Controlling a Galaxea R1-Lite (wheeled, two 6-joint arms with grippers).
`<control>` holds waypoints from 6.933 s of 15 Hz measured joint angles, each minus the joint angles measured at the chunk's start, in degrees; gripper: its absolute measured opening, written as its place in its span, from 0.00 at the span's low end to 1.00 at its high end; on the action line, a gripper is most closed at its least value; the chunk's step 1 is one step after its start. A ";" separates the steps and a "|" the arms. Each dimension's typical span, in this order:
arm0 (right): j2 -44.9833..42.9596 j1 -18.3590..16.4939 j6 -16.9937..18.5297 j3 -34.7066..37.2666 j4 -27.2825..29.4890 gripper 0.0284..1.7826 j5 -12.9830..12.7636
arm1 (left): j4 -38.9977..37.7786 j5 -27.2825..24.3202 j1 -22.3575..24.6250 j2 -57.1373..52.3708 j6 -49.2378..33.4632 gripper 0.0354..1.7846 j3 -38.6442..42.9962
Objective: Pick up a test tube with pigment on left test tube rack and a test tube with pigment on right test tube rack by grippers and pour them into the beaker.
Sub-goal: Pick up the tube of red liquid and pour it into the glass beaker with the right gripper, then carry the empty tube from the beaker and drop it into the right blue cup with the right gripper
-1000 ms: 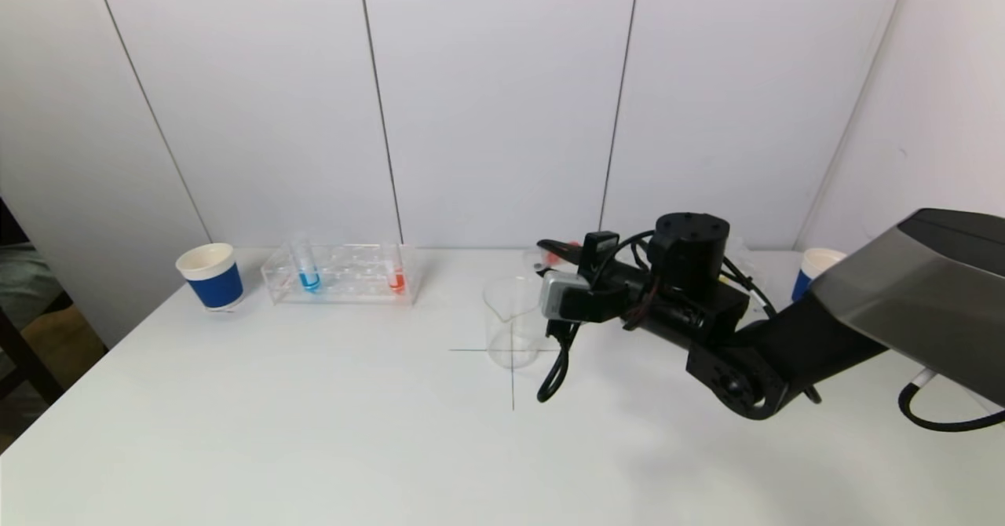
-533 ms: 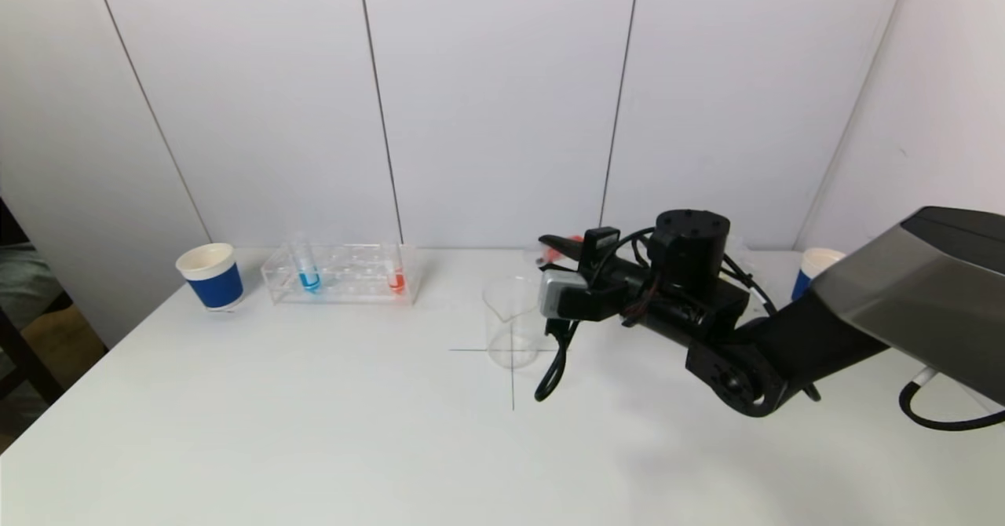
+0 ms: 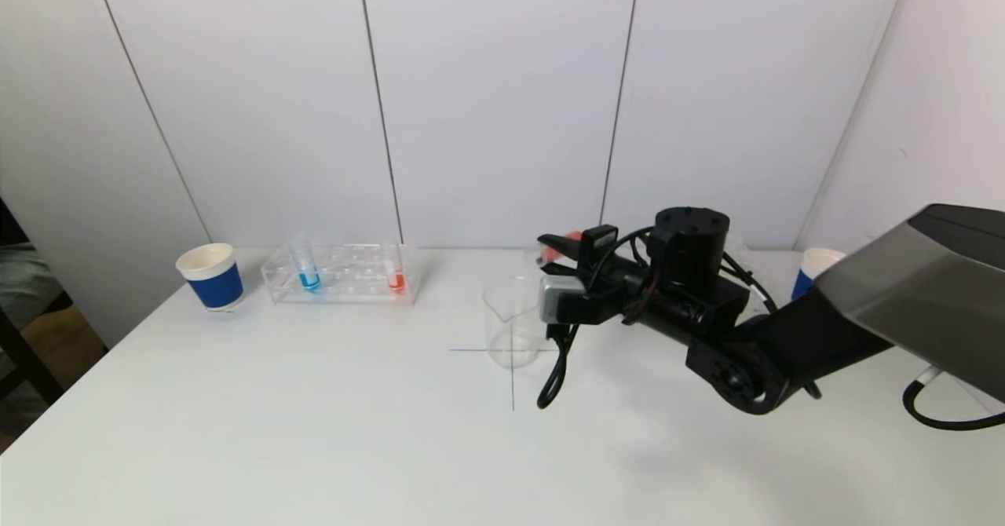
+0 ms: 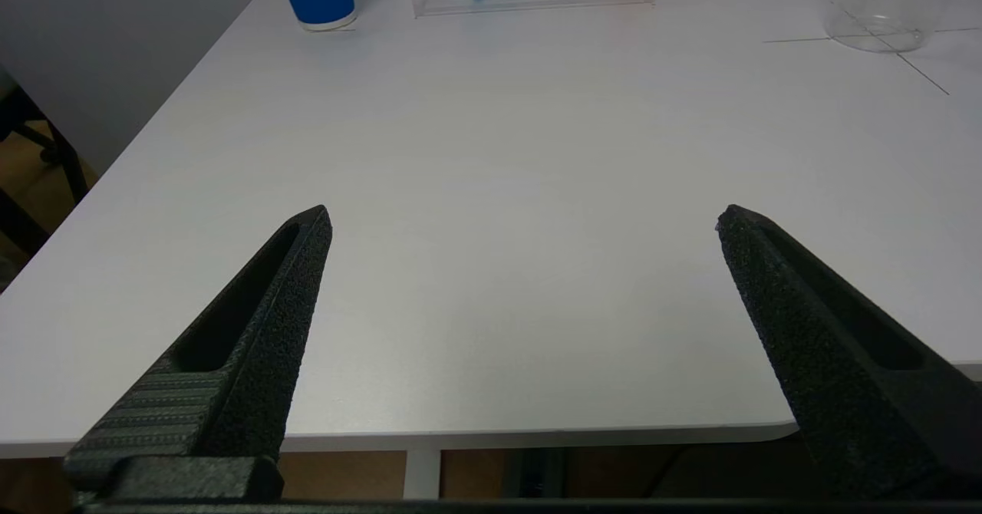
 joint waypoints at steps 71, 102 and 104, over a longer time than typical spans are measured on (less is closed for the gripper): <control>-2.77 4.00 -20.21 0.17 9.65 0.25 -10.25 | 0.00 0.02 0.00 0.00 0.01 0.99 0.00; -6.10 5.68 8.50 -0.30 2.71 0.25 -10.56 | 0.00 0.02 0.00 0.00 -0.02 0.99 0.02; -7.08 5.30 12.85 -0.66 2.76 0.25 -11.59 | 0.00 0.00 0.00 0.00 0.00 0.99 0.00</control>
